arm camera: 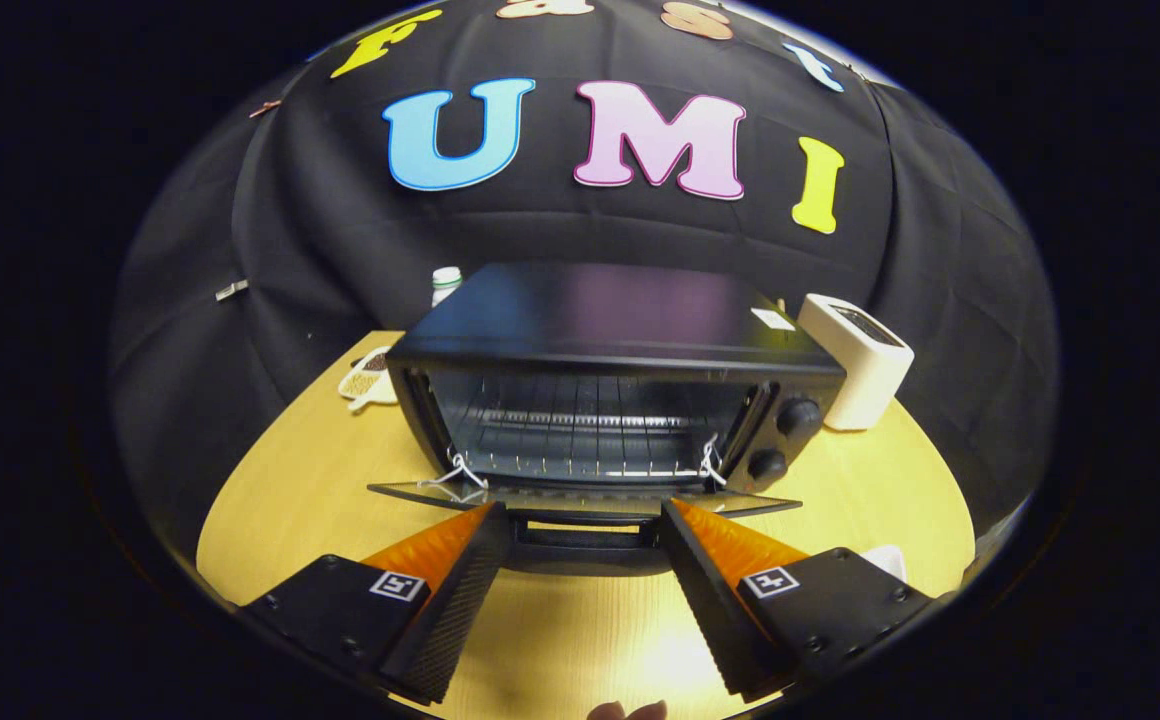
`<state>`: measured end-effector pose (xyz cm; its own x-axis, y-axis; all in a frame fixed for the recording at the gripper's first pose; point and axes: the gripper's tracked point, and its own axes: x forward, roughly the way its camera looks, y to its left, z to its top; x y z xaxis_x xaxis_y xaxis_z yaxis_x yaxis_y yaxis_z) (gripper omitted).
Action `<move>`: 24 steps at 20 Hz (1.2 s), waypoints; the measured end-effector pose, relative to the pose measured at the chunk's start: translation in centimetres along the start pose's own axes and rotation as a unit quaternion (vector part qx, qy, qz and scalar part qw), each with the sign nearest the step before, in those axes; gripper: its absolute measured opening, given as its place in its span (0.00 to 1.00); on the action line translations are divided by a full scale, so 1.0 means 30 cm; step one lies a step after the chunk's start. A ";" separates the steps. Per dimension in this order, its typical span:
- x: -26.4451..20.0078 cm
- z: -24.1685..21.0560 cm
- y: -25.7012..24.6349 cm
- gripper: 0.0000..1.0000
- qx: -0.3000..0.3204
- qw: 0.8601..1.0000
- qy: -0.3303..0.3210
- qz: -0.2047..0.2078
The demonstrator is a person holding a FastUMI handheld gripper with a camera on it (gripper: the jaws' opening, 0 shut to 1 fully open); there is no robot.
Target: Open the toaster oven, put the food inside, and close the toaster oven door.
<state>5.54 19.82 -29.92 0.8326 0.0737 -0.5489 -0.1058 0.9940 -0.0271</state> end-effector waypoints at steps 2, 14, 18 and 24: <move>-0.010 -0.093 -0.001 0.99 -0.007 1.000 0.025 0.000; -0.125 -0.216 -0.115 0.99 -0.004 0.995 0.074 0.059; -0.225 -0.218 -0.345 0.99 -0.026 0.990 0.122 0.069; -0.250 -0.294 -0.748 0.99 -0.019 0.974 0.219 0.055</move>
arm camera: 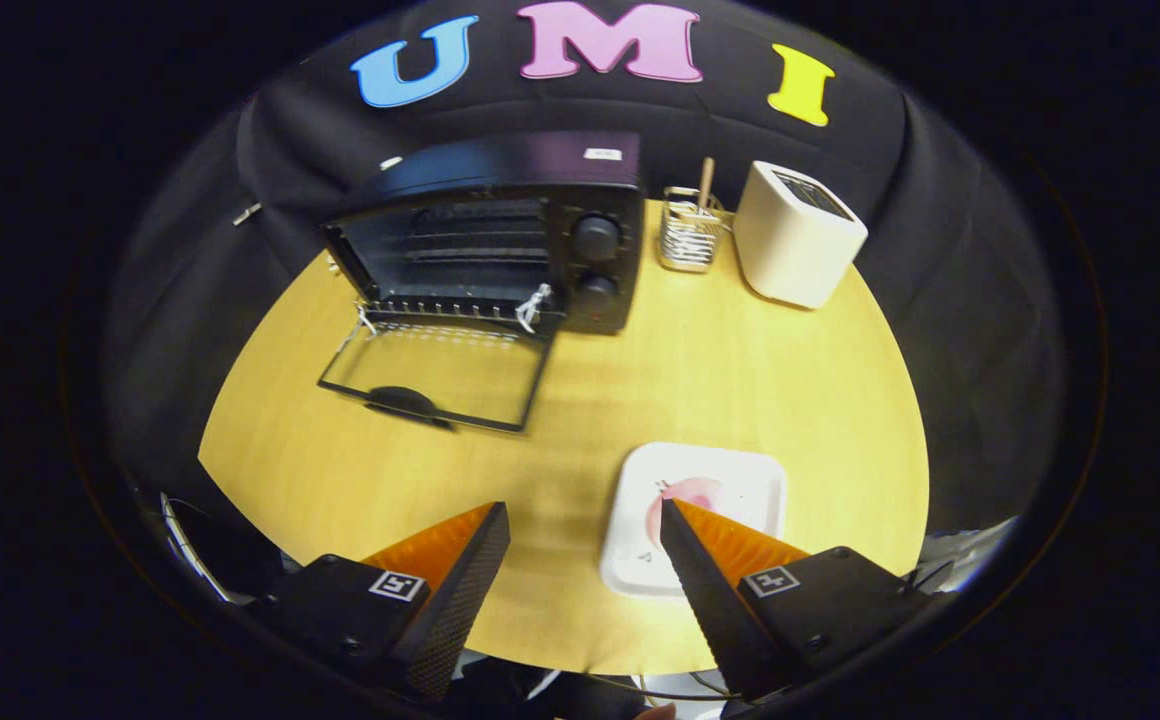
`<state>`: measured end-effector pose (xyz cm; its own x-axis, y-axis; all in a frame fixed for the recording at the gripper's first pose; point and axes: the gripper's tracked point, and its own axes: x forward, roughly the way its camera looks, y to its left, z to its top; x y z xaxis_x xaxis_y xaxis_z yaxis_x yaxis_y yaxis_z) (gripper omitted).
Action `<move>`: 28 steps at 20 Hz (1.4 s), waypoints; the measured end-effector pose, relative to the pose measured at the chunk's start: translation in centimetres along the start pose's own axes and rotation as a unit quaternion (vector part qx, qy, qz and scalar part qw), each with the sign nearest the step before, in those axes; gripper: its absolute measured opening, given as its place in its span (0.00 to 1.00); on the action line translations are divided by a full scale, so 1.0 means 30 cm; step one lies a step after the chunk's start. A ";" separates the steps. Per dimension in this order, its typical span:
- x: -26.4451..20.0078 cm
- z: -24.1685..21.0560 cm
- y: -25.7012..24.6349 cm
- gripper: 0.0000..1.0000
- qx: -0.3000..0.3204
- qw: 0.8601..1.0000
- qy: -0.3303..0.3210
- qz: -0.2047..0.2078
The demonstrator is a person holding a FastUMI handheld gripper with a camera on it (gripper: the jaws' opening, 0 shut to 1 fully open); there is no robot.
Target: Open the toaster oven, put the food inside, and close the toaster oven door.
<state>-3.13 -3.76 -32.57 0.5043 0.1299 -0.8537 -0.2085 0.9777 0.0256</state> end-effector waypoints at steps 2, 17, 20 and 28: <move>0.008 -0.031 -0.125 0.99 0.004 1.000 0.028 -0.003; 0.295 -0.222 -0.455 0.34 0.070 0.980 0.187 0.010; 0.302 -0.190 -0.458 0.22 0.103 0.978 0.177 0.031; 0.265 -0.230 -0.397 0.05 0.230 0.949 0.151 0.152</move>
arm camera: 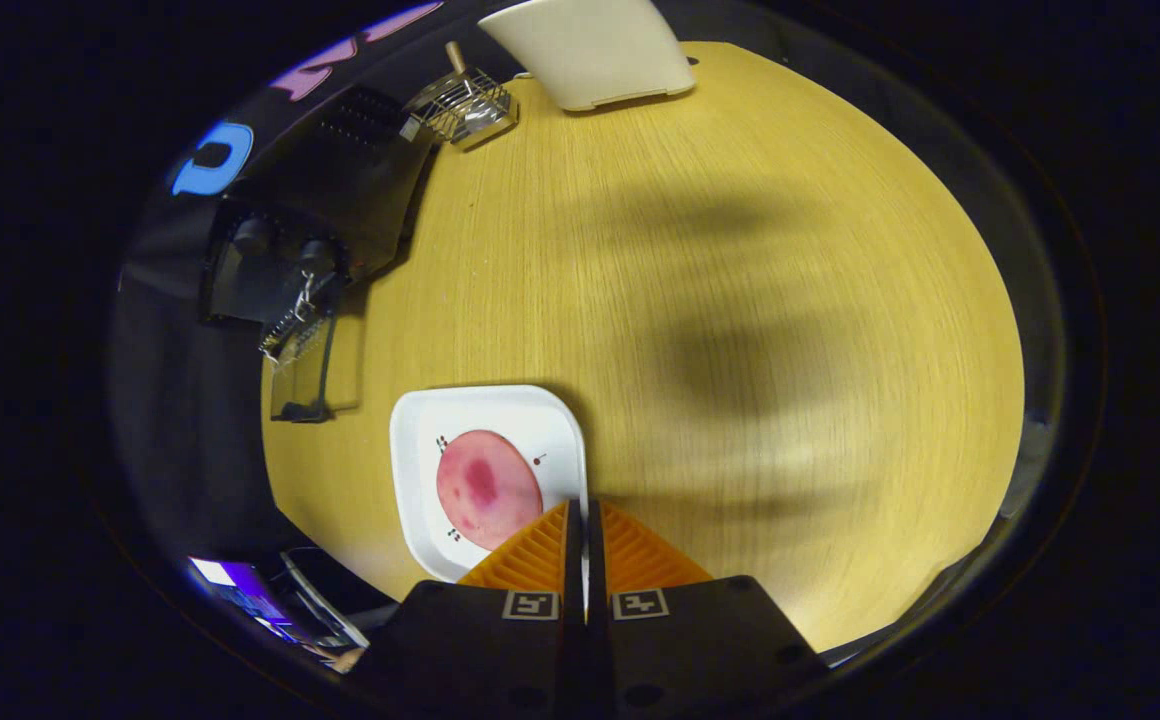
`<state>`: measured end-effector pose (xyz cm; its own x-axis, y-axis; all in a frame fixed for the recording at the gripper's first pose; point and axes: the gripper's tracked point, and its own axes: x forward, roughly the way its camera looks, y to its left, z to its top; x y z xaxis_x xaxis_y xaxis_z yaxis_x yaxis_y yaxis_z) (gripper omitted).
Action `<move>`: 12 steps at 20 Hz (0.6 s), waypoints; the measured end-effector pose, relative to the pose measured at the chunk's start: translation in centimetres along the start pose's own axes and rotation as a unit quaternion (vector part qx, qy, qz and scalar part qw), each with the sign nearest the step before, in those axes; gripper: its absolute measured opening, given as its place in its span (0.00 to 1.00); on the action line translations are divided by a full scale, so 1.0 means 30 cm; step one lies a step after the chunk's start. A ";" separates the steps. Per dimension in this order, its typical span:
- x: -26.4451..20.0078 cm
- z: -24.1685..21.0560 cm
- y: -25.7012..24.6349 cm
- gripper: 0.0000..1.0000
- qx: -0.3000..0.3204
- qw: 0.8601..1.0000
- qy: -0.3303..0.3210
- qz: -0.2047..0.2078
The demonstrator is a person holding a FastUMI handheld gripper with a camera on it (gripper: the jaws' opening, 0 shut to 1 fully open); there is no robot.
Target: Open the toaster oven, put the food inside, and close the toaster oven door.
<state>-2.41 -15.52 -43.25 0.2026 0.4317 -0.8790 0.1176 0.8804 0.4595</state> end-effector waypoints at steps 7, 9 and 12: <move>-0.093 -0.071 0.126 0.05 0.101 0.990 -0.054 0.083; -0.118 -0.097 0.197 0.05 0.124 0.985 -0.070 0.096; -0.142 -0.150 0.343 0.05 0.155 0.977 -0.093 0.112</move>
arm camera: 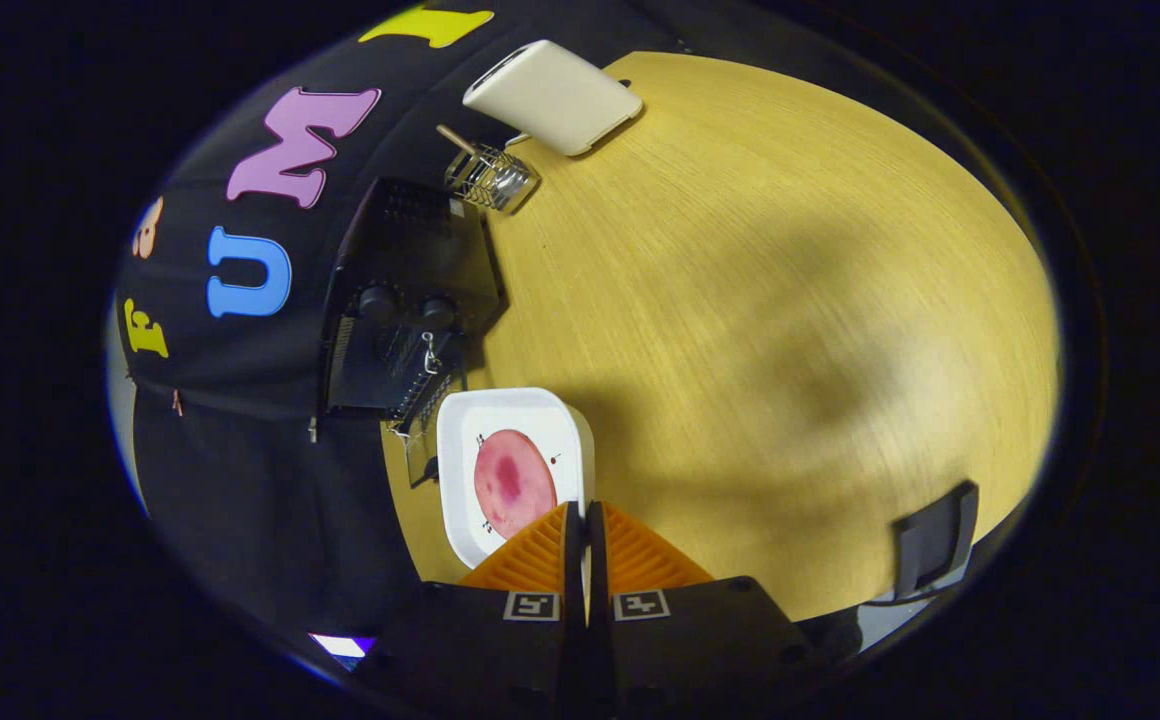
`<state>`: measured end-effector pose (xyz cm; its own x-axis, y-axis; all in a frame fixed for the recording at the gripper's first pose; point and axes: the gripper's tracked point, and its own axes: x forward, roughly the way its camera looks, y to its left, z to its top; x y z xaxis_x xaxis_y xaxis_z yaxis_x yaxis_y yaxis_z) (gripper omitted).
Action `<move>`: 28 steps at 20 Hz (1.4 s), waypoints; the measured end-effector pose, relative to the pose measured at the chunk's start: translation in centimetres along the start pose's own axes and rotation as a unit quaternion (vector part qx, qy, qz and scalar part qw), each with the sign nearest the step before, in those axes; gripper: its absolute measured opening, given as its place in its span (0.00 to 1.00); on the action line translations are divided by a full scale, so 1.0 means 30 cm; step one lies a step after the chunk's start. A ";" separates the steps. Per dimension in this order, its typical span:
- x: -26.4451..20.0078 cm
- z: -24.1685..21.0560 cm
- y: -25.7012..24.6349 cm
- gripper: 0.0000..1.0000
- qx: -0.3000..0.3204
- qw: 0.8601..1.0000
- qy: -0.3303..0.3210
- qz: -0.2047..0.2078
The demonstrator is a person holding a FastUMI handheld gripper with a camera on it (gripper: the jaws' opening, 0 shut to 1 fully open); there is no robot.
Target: Open the toaster oven, put the food inside, and close the toaster oven door.
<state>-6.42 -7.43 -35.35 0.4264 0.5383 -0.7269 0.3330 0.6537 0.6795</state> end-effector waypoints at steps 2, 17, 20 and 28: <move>0.020 -0.056 0.105 0.05 0.024 0.999 -0.016 0.013; 0.455 -0.033 0.604 0.05 0.224 0.953 -0.203 -0.003; 0.540 0.004 0.644 0.05 0.266 0.935 -0.233 -0.015; 0.708 0.081 0.715 0.05 0.343 0.899 -0.269 -0.036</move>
<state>11.83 16.74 -35.98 0.6665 0.0525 -0.7436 0.7378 0.0961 0.6681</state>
